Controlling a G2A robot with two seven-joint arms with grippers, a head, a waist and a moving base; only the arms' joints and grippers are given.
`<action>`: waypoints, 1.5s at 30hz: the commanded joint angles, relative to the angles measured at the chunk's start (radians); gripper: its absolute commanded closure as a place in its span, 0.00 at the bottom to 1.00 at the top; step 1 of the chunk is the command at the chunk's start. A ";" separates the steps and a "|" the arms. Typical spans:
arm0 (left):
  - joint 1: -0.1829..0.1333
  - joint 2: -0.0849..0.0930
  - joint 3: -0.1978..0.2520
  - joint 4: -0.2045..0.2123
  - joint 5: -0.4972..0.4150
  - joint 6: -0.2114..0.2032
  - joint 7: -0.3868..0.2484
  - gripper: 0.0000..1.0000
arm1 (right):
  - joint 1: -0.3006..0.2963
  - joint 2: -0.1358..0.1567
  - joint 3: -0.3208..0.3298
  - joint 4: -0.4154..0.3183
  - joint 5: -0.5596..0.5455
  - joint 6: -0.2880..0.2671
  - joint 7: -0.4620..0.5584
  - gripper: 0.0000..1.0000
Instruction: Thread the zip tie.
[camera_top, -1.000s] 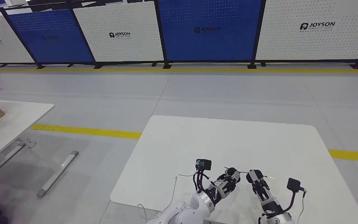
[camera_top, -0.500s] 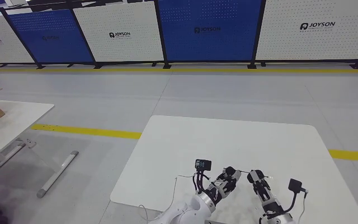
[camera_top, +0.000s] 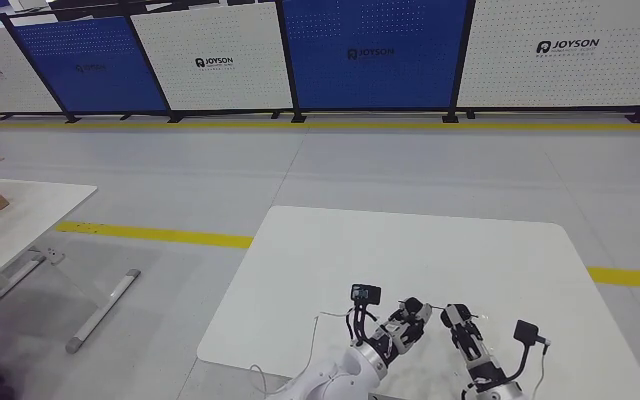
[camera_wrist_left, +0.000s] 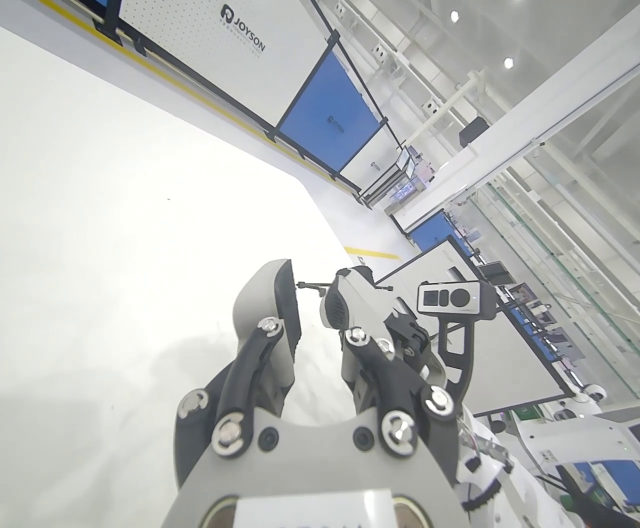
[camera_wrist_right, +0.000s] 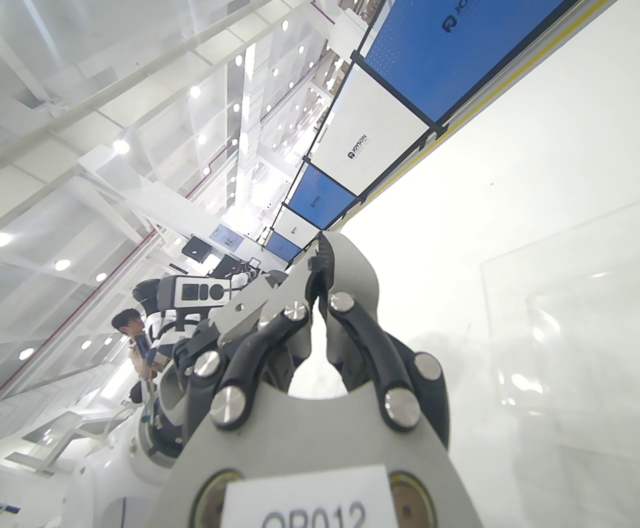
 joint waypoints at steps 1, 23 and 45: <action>-0.003 -0.001 0.000 0.002 -0.003 0.002 -0.001 0.83 | 0.000 0.000 -0.001 -0.002 -0.003 0.000 0.000 1.00; -0.007 -0.006 0.006 0.007 0.003 -0.004 -0.006 1.00 | 0.002 -0.001 -0.004 -0.002 -0.005 -0.005 0.008 1.00; 0.007 -0.005 0.013 -0.003 0.033 -0.013 -0.006 1.00 | 0.001 0.000 -0.011 0.001 -0.002 -0.007 0.011 1.00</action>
